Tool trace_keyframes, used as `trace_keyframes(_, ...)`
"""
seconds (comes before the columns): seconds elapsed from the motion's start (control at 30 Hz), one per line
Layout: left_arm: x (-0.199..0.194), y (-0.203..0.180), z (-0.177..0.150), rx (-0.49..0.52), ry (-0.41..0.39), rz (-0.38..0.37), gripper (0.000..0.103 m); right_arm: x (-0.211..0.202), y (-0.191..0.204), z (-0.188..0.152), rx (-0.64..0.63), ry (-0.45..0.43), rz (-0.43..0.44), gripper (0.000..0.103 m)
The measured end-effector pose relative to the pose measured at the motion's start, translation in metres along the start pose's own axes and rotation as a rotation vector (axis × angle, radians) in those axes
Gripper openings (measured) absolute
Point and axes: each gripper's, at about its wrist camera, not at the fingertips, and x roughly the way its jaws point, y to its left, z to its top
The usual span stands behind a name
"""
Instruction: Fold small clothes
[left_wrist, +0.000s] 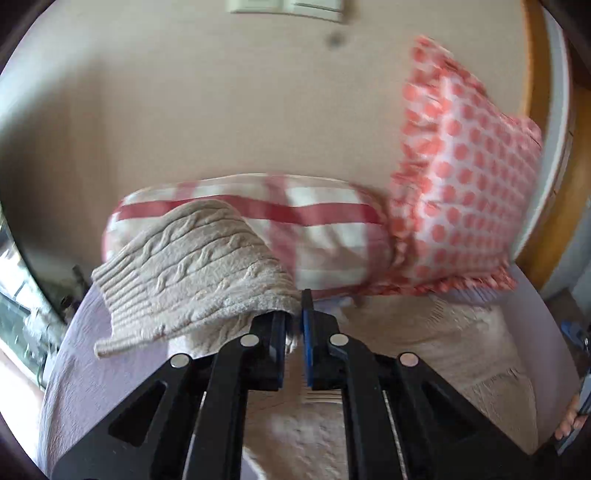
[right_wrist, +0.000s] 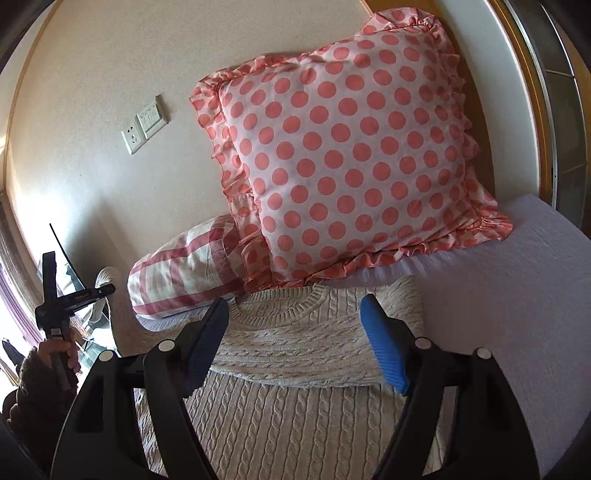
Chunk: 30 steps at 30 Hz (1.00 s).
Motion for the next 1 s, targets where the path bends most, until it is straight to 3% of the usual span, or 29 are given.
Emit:
trace_keyframes(0.07, 0.027, -0.09, -0.022, 0.197, 0.052, -0.094, 0.021, 0.012, -0.013, -0.002, 0.056, 0.038, 0.012, 0.075)
trace_keyframes(0.13, 0.055, -0.151, -0.063, 0.369, 0.146, -0.118, 0.021, 0.028, -0.029, -0.006, 0.127, 0.106, 0.008, 0.075)
trace_keyframes(0.23, 0.06, -0.171, -0.111, 0.471, 0.19, -0.118, 0.021, 0.047, -0.055, -0.014, 0.214, 0.205, 0.005, 0.07)
trace_keyframes(0.3, 0.046, -0.155, -0.125, 0.439, 0.189, -0.126, 0.028, 0.06, -0.064, -0.016, 0.229, 0.25, -0.013, 0.061)
trace_keyframes(0.37, 0.03, -0.132, -0.134, 0.38, 0.18, -0.113, 0.043, 0.075, -0.068, -0.017, 0.252, 0.287, -0.016, 0.054)
trace_keyframes(0.5, 0.0, -0.093, -0.15, 0.273, 0.193, -0.104, 0.049, 0.119, -0.075, -0.017, 0.338, 0.364, -0.028, 0.047)
trace_keyframes(0.67, -0.023, -0.056, -0.156, 0.156, 0.196, -0.098, 0.059, 0.168, -0.086, -0.02, 0.383, 0.408, -0.159, 0.041)
trace_keyframes(0.87, -0.026, -0.037, -0.162, 0.065, 0.204, -0.112, 0.063, 0.176, -0.094, -0.021, 0.511, 0.353, -0.122, 0.041)
trace_keyframes(1.0, -0.023, -0.037, -0.166, 0.035, 0.214, -0.132, 0.064, 0.163, -0.085, -0.02, 0.415, 0.275, -0.177, 0.041)
